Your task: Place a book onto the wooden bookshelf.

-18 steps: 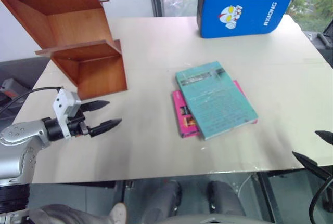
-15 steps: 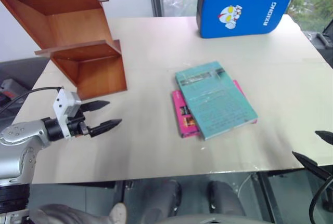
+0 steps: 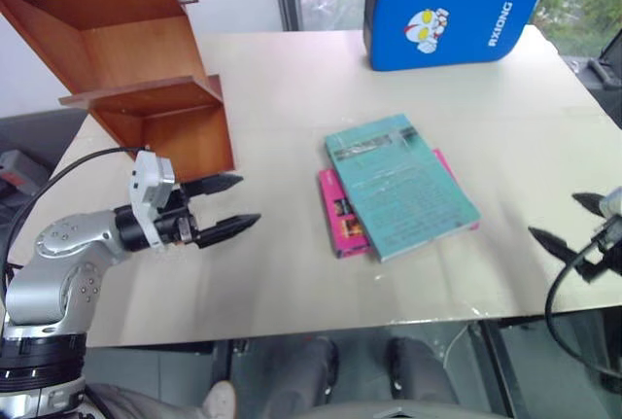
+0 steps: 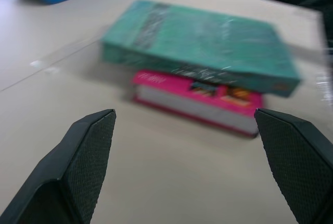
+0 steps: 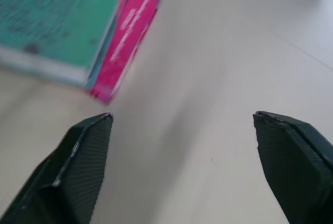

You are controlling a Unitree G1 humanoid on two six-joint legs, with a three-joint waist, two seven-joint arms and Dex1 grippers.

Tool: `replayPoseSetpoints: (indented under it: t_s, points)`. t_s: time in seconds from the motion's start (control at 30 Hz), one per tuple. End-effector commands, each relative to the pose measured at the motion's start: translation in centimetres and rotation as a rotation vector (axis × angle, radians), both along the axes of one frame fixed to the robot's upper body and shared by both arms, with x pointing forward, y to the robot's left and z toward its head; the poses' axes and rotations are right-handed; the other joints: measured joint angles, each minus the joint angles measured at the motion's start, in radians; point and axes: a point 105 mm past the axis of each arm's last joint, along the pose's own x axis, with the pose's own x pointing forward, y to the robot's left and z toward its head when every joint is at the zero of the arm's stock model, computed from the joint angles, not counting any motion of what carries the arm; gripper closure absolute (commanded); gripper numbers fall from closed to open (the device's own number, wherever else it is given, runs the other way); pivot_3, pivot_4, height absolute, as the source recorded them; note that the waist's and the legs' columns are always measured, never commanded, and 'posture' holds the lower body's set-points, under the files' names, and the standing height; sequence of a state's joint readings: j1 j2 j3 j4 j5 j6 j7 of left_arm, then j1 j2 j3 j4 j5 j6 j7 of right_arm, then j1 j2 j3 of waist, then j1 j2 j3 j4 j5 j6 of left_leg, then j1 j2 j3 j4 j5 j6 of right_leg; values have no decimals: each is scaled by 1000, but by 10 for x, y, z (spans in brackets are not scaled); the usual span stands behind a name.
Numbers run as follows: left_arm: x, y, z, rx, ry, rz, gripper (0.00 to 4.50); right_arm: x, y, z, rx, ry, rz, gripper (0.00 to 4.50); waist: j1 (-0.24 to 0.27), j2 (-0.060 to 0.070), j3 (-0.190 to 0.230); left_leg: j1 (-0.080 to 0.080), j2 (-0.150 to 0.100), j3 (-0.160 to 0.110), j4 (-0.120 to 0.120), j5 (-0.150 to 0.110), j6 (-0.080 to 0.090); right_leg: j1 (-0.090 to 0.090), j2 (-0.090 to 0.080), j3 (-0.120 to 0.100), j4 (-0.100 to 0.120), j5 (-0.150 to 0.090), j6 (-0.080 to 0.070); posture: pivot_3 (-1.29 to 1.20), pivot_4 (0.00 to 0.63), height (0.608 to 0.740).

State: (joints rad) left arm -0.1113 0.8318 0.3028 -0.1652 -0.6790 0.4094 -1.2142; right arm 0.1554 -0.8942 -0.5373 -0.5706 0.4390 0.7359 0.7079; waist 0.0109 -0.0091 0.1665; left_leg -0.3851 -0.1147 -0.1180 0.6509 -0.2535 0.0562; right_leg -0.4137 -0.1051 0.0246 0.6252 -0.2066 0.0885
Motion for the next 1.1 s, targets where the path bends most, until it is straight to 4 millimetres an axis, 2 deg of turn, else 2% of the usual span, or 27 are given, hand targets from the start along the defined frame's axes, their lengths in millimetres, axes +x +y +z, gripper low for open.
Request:
replayPoseSetpoints:
  t_s: [0.03,0.1,0.2,0.23,0.37,0.4,0.43,0.6,0.83,0.93,1.1]
  points:
    - [-7,-11,11,16,-43,-75,0,27,2,4,7,-18,16,2026,2,0,0,0,0,0,0,0,0,0,0,0,0,0,0,0,150,736]
    - [-7,-15,12,15,-55,-85,0,49,4,2,-10,-19,33,2800,-1,0,1,0,1,-1,0,1,2,0,0,-1,0,0,0,0,150,736]
    - [-7,-17,11,14,-57,-86,0,75,11,-6,-57,-15,66,4237,-1,0,1,0,0,1,0,1,2,0,0,0,0,0,0,0,150,736]
    - [-8,-18,10,16,-57,-85,0,83,18,-8,-80,-20,95,4473,0,0,1,0,0,1,0,2,1,-1,1,0,0,0,0,0,150,736]
    - [-13,-18,5,20,-55,-65,0,112,44,-21,-86,-22,172,4473,-5,0,1,-5,0,0,0,5,-1,-6,1,0,0,0,-1,0,150,736]
    - [-15,-17,4,20,-50,-60,0,117,51,-26,-76,-17,194,4473,-4,0,1,-14,-1,0,0,5,-1,-15,2,1,1,1,-1,0,150,736]
    - [-16,-16,3,19,-46,-53,0,119,58,-30,-72,-13,221,4473,-3,1,1,-15,-1,0,0,5,-1,-16,2,1,1,1,-1,0,150,736]
    - [-18,-7,-4,15,-26,5,0,113,98,-31,-8,-28,350,4473,-8,1,1,-15,-2,0,0,5,-1,-17,3,2,1,0,-1,0,150,736]
    - [-16,0,-16,19,15,46,0,105,131,-34,15,-46,415,4473,-21,1,1,-14,-2,0,0,5,-1,-17,4,2,2,1,-1,0,150,736]
    - [-15,3,-18,26,22,53,0,106,136,-30,1,-78,409,4473,-22,1,1,-14,-2,0,0,5,-1,-17,4,2,3,1,-1,0,150,736]
    - [-16,8,-21,44,32,51,0,107,128,-15,-38,-126,364,4473,-21,1,1,-14,-3,0,0,5,-1,-17,4,2,3,1,-1,0,150,736]
